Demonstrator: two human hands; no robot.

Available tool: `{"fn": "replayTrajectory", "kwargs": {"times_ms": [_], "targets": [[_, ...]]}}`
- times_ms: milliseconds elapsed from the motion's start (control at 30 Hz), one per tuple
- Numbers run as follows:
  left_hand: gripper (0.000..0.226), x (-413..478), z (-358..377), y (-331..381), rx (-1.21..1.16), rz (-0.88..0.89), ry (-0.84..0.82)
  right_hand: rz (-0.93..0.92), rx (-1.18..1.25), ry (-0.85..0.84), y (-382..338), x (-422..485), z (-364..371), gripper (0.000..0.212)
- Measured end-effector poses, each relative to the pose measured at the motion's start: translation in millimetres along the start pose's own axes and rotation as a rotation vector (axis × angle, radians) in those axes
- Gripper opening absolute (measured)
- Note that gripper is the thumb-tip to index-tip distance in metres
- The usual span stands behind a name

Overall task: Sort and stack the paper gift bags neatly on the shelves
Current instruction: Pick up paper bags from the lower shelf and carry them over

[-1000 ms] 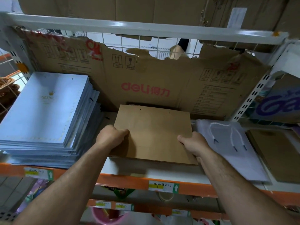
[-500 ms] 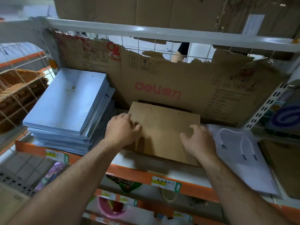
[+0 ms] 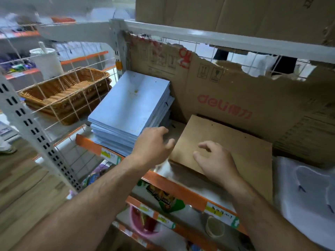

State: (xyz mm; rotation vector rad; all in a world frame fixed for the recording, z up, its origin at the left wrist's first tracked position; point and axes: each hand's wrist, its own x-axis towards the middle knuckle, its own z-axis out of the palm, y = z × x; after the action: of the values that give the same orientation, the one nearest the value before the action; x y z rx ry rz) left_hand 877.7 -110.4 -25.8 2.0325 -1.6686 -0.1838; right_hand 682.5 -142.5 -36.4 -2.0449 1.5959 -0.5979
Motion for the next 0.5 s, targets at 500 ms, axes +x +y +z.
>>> {"fn": "replayTrajectory", "kwargs": {"times_ms": [500], "targets": [[0.069,143.3,-95.6,-211.3,-0.479,-0.499,-0.184,0.609,0.839,-0.09,-122.0,85.9,131.5,0.107]]}}
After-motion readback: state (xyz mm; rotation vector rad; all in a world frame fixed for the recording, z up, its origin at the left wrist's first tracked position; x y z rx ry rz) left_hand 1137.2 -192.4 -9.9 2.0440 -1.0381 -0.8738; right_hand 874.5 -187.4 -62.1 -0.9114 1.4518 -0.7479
